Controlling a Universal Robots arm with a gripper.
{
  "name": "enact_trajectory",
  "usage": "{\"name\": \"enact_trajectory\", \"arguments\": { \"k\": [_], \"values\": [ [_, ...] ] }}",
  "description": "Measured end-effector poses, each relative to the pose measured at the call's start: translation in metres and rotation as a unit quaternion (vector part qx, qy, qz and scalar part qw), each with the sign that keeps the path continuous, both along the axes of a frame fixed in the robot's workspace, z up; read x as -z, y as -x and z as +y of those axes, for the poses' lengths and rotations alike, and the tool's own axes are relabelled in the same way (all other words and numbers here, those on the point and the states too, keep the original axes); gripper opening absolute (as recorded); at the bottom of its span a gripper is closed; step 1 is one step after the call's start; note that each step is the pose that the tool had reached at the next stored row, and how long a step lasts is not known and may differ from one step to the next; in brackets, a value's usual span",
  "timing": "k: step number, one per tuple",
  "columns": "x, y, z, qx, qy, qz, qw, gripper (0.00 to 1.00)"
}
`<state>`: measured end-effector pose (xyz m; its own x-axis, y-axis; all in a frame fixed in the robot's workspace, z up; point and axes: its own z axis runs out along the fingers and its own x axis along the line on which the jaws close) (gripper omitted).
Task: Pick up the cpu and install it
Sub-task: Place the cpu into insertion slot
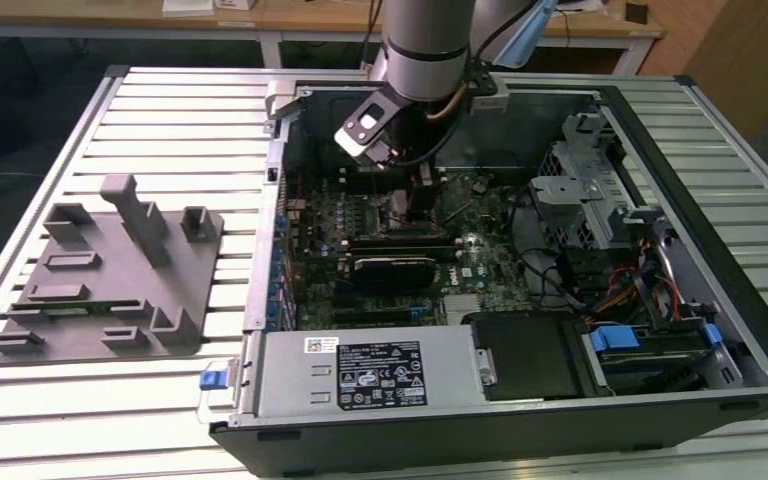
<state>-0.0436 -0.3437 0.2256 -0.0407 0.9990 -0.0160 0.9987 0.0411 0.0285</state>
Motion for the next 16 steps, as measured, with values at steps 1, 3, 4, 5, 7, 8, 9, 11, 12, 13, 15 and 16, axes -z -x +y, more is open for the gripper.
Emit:
{"name": "enact_trajectory", "arguments": {
  "k": [1,3,4,5,7,8,9,11,12,13,15,16],
  "values": [
    [0.0008,0.000,0.0001,0.000,-0.0003,0.0000,1.0000,0.54],
    [0.0027,0.000,0.0004,0.000,-0.0010,0.0000,1.0000,0.54],
    [0.0035,0.000,0.0005,0.000,-0.0013,0.0000,1.0000,0.54],
    [0.0042,0.000,0.0006,0.000,-0.0014,0.0000,1.0000,0.54],
    [0.0056,0.000,0.0008,0.000,-0.0016,0.0000,1.0000,0.54],
    [0.0063,0.000,0.0009,0.000,-0.0018,0.0000,1.0000,0.54],
    [0.0071,0.000,0.0010,0.000,-0.0019,0.0000,1.0000,0.54],
    [0.0087,0.000,0.0012,0.000,-0.0020,0.0000,1.0000,0.54],
    [0.0095,0.000,0.0012,0.000,-0.0020,0.0000,1.0000,0.54],
    [0.0103,0.000,0.0013,0.000,-0.0021,0.0000,1.0000,0.54],
    [0.0118,0.000,0.0015,0.000,-0.0022,0.0000,1.0000,0.54],
    [0.0125,0.000,0.0016,0.000,-0.0022,0.0000,1.0000,0.54]
  ]
}}
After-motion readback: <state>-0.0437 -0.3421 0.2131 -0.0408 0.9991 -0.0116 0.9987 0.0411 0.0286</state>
